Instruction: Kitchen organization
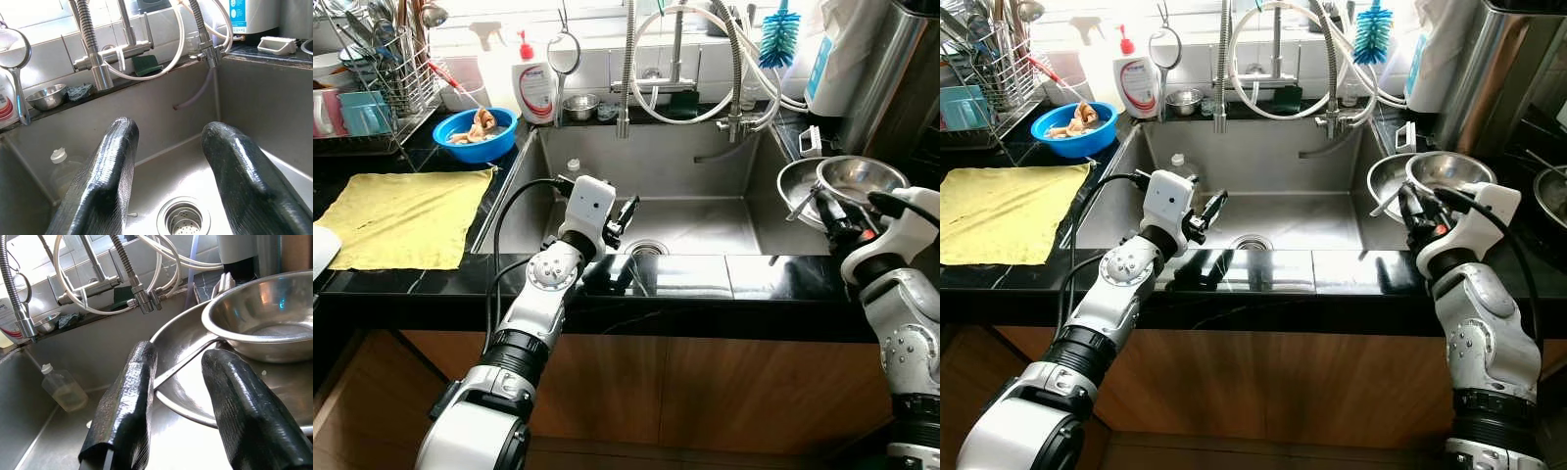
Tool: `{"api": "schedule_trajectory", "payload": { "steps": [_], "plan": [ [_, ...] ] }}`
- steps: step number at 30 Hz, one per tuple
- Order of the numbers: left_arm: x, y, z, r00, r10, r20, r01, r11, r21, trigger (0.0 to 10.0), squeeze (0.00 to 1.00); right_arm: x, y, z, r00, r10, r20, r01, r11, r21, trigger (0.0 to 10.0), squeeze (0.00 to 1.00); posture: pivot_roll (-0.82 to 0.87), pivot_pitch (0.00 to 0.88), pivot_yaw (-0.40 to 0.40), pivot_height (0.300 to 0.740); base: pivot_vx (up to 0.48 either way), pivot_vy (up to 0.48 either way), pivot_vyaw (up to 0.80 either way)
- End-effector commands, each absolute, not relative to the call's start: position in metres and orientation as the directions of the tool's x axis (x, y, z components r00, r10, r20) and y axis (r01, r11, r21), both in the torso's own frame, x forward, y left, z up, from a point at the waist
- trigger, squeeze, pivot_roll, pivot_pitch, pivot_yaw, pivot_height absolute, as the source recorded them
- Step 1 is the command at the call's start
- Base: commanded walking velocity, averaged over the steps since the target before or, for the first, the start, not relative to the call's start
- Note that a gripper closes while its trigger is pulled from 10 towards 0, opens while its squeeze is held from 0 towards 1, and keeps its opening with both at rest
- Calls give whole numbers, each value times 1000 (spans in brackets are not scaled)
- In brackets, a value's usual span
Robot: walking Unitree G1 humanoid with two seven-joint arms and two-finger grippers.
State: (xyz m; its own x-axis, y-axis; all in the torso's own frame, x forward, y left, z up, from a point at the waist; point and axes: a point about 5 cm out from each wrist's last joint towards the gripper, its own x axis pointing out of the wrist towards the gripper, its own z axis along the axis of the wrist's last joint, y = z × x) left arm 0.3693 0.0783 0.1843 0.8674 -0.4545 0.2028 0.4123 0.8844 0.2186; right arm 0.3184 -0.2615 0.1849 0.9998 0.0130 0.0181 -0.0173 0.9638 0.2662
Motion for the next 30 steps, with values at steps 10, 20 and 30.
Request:
{"api": "schedule_trajectory", "payload": {
  "steps": [10,20,30],
  "plan": [
    [368,79,185,863,-463,202,414,877,242,10000,0,317,-271,180,998,-60,-29,66,951,302,10000,0,-4,0,73,740,0,0,0],
    [368,79,187,858,-469,209,416,874,253,10000,0,315,-279,181,994,-105,-32,110,944,312,10000,0,-2,0,75,740,0,0,0],
    [367,77,187,852,-480,209,424,867,260,10000,0,311,-290,184,988,-153,-26,153,940,304,10000,0,-2,0,77,740,0,0,0]
  ]
}}
